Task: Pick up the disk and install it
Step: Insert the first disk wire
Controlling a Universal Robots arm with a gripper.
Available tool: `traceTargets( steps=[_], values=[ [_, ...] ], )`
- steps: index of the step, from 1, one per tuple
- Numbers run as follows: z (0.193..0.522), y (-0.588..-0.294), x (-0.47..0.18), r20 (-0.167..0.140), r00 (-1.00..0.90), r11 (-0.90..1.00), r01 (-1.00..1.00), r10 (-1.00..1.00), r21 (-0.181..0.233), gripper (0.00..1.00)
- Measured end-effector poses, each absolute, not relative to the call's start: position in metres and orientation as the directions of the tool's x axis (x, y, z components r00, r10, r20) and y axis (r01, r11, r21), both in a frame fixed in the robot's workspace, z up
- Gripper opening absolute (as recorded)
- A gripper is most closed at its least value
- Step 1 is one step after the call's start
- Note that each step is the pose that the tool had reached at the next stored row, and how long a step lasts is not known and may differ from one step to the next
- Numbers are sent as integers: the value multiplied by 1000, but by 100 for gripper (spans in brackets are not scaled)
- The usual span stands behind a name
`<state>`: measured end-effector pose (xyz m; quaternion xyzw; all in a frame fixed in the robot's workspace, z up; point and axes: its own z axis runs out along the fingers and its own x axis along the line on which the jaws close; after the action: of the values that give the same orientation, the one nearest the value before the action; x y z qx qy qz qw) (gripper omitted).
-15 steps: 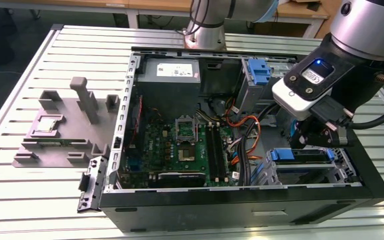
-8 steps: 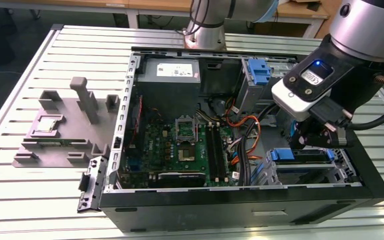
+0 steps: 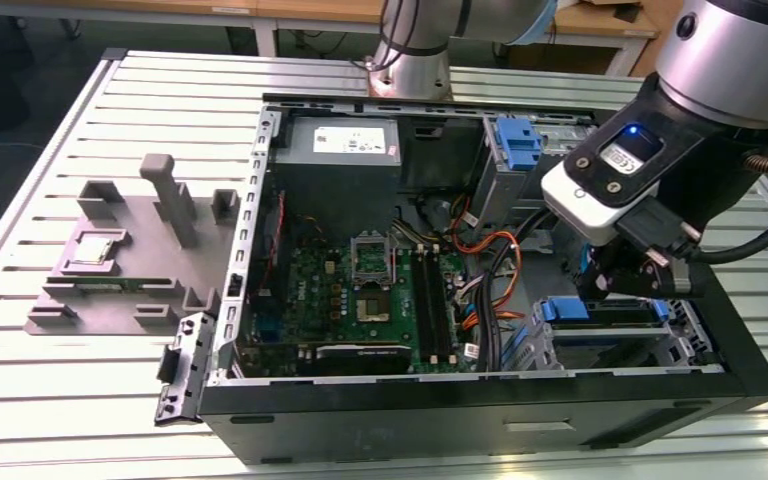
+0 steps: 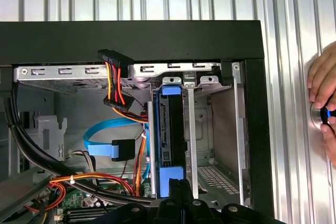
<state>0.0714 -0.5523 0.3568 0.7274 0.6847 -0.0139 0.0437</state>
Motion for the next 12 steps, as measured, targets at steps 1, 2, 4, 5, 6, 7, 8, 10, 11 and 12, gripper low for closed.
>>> traceTargets(
  steps=[1, 2, 4, 5, 6, 7, 8, 10, 11, 12],
  values=[
    [357, -552, 71, -80, 62, -59, 997, 995, 45, 10],
    [357, -552, 71, -80, 62, -59, 997, 995, 45, 10],
    [357, -552, 71, -80, 60, -57, 997, 995, 45, 10],
    [356, -552, 72, -80, 48, -44, 998, 996, 45, 10],
    [356, -552, 72, -80, 33, -30, 999, 996, 45, 10],
    [356, -552, 72, -80, 18, -15, 999, 997, 45, 10],
    [356, -552, 72, -80, 8, -5, 999, 997, 45, 10],
    [356, -552, 72, -80, 8, -4, 999, 997, 45, 10],
    [356, -552, 72, -80, 8, -4, 999, 997, 45, 10],
    [356, -552, 73, -80, 8, -4, 999, 997, 45, 10]
  ],
)
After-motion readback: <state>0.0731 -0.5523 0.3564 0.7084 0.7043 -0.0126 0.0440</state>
